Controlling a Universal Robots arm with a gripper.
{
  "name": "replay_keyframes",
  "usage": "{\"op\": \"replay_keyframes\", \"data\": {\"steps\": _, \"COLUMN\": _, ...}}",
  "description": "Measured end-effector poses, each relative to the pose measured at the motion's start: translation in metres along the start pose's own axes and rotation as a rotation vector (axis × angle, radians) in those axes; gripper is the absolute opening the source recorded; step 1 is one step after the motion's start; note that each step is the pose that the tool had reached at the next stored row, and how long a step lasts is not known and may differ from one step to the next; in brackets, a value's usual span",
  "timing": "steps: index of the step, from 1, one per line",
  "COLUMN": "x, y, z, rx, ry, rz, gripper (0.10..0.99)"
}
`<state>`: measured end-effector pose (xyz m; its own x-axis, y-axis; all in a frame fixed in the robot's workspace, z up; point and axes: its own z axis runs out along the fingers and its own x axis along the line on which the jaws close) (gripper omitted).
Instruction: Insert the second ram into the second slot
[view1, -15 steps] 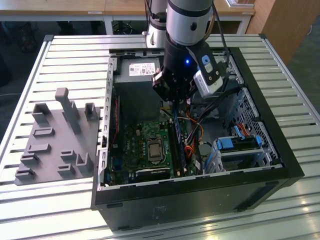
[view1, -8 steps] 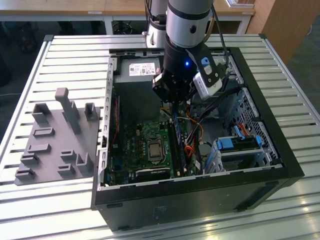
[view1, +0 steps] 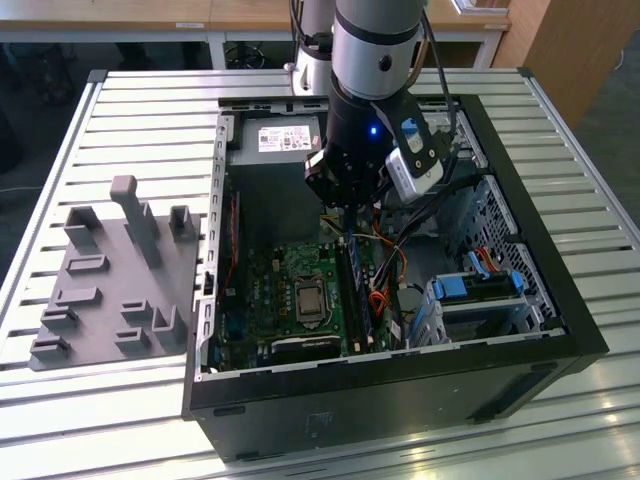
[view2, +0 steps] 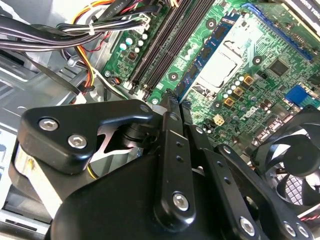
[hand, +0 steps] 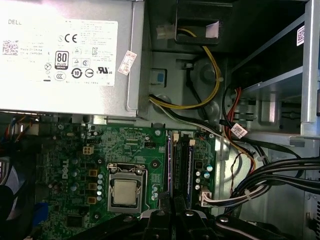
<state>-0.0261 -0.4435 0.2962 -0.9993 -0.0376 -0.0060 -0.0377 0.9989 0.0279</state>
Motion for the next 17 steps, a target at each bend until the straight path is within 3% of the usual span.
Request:
{"op": "replay_keyframes", "data": {"steps": 13, "x": 0.0, "y": -0.0002, "z": 0.0061, "rx": 0.0, "ry": -0.0001, "rz": 0.0, "gripper": 0.137}}
{"op": "replay_keyframes", "data": {"steps": 17, "x": 0.0002, "y": -0.0002, "z": 0.0089, "rx": 0.007, "ry": 0.0003, "rz": 0.0, "gripper": 0.137}}
